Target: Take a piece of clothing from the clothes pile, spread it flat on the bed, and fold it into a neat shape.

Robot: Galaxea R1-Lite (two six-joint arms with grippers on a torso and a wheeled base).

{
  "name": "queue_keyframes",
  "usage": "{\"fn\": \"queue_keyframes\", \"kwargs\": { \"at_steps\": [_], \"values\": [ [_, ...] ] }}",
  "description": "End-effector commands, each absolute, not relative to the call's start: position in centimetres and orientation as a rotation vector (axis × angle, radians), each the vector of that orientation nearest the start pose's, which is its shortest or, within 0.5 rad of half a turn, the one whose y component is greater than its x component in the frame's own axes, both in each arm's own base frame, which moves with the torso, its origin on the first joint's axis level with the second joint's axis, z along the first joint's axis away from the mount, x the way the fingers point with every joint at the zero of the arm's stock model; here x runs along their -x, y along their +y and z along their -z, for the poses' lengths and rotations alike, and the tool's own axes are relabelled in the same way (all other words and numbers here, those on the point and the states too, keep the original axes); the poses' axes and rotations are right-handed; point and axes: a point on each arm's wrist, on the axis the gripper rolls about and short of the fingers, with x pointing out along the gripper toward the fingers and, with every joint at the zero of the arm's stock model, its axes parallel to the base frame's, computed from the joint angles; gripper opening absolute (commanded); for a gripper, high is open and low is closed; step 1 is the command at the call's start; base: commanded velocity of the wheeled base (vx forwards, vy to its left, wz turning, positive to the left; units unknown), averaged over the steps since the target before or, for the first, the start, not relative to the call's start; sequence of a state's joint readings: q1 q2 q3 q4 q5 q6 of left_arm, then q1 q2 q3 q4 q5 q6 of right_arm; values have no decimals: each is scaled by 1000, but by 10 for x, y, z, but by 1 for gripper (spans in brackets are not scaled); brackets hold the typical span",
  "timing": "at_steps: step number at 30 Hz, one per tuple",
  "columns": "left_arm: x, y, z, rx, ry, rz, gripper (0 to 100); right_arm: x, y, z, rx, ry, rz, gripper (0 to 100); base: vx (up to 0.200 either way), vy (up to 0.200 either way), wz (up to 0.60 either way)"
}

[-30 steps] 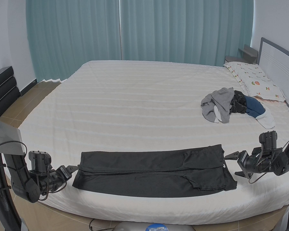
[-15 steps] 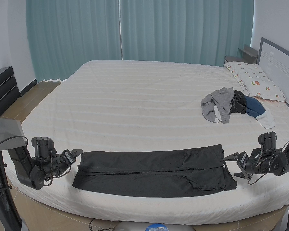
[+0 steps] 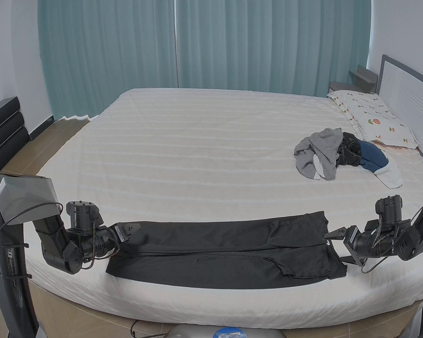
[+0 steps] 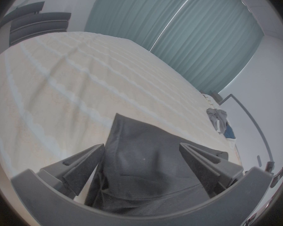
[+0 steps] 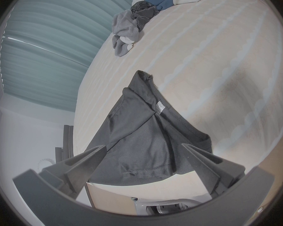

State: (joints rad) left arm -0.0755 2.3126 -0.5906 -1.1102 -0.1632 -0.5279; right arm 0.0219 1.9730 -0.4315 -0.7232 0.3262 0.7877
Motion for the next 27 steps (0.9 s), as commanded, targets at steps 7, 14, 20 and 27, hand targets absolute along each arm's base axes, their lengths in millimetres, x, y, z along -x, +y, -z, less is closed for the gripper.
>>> {"fn": "queue_keyframes", "kwargs": {
  "at_steps": [7, 14, 20, 27],
  "values": [
    [-326, -36, 31, 500, 698, 51, 100, -267, 15, -27, -855, 917, 10, 100, 0, 0, 0],
    [-324, -38, 37, 451, 713, 41, 100, -267, 15, -28, -856, 915, 8, 100, 0, 0, 0],
    [-322, -39, 38, 447, 720, 43, 100, -267, 15, -28, -854, 914, 9, 100, 0, 0, 0],
    [-323, -37, 35, 450, 706, 32, 0, -267, 15, -28, -856, 913, 8, 100, 0, 0, 0]
  ]
}}
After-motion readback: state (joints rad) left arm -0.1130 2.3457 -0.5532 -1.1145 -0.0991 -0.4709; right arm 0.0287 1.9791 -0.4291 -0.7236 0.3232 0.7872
